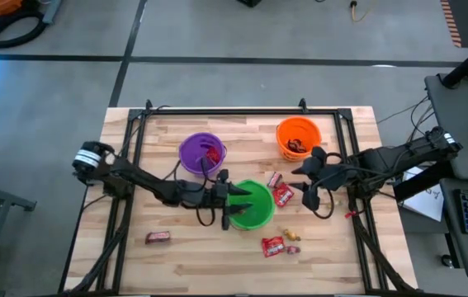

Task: Organize candy in baskets
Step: Put the red candy into the purple bucket

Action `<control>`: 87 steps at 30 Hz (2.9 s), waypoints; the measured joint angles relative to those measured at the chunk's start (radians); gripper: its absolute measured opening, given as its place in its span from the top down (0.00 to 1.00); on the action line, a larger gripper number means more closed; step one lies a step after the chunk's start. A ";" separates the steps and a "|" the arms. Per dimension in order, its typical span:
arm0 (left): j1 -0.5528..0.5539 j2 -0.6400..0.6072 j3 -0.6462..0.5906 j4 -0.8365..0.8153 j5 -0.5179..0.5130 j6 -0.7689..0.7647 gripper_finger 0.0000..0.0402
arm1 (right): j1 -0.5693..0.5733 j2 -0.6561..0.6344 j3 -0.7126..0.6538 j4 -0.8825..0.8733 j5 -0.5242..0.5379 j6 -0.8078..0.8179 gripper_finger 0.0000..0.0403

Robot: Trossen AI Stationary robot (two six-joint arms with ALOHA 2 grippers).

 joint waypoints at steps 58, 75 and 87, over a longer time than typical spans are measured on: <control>-0.044 -0.463 -0.013 -0.750 -0.028 -0.175 0.60 | 0.122 0.250 -0.554 0.595 0.100 0.106 0.48; -0.044 -0.462 -0.013 -0.746 -0.029 -0.175 0.60 | 0.122 0.251 -0.589 0.611 0.148 0.172 0.48; -0.044 -0.462 -0.014 -0.720 -0.030 -0.150 0.60 | 0.122 0.358 -0.595 0.659 0.148 0.168 0.48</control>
